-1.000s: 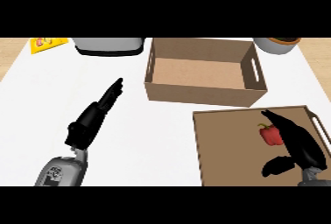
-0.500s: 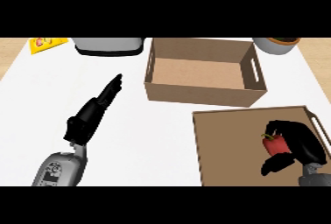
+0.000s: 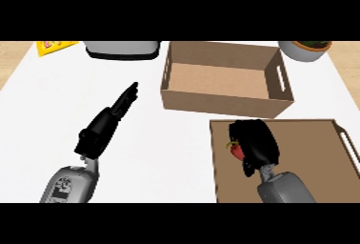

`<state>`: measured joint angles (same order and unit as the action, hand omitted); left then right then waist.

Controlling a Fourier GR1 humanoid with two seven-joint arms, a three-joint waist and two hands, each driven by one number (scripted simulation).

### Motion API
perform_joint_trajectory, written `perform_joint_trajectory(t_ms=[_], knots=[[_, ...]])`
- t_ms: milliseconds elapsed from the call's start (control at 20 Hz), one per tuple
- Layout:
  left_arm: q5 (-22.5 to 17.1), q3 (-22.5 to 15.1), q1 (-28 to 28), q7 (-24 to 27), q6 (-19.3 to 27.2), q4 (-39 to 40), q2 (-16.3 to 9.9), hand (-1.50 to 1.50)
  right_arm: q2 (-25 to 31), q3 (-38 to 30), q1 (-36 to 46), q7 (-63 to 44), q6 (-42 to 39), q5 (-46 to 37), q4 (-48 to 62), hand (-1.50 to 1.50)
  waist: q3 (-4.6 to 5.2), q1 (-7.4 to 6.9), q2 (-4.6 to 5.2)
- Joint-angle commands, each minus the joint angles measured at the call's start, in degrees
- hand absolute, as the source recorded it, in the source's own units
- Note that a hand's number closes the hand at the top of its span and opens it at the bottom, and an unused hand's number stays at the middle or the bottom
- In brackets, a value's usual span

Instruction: Pick the bell pepper from the tray and place it in the cardboard box

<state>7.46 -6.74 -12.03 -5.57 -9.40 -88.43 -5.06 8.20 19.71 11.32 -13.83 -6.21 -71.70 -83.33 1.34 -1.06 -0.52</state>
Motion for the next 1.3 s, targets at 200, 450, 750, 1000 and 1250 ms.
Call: perform_joint_trajectory(t_ms=[200, 450, 750, 1000, 1250], knots=[[-0.9, 0.7, 4.0, 1.7, -1.0, -1.7, -0.8, 0.0, -8.0, 17.8, 7.7, -23.0, 0.3, -4.6, -7.8, 1.5, -1.31, 0.16, 0.34], [0.5, 0.2, 2.0, -2.1, 0.1, -2.8, -0.1, 0.0, -8.1, 22.3, 8.8, -29.5, -11.2, -2.7, -23.6, 1.5, -1.32, 1.05, 0.19], [0.6, 2.5, 2.2, 2.9, -0.5, 1.0, -1.7, 0.0, -8.2, 27.9, 11.1, -37.8, -10.3, 0.0, -36.9, 1.5, -1.31, 1.35, 0.23], [0.2, 2.3, 1.0, 2.0, -1.5, 1.2, -1.3, 0.0, -8.2, 22.1, 21.5, -47.7, -12.1, 5.5, -38.0, 1.5, -1.29, 0.81, 0.41], [0.8, 0.8, 4.9, 0.7, -1.0, -3.6, -0.6, 0.0, -8.2, 16.3, 26.1, -50.1, -14.8, 6.6, -37.5, 1.5, -1.31, 0.63, 0.31]])
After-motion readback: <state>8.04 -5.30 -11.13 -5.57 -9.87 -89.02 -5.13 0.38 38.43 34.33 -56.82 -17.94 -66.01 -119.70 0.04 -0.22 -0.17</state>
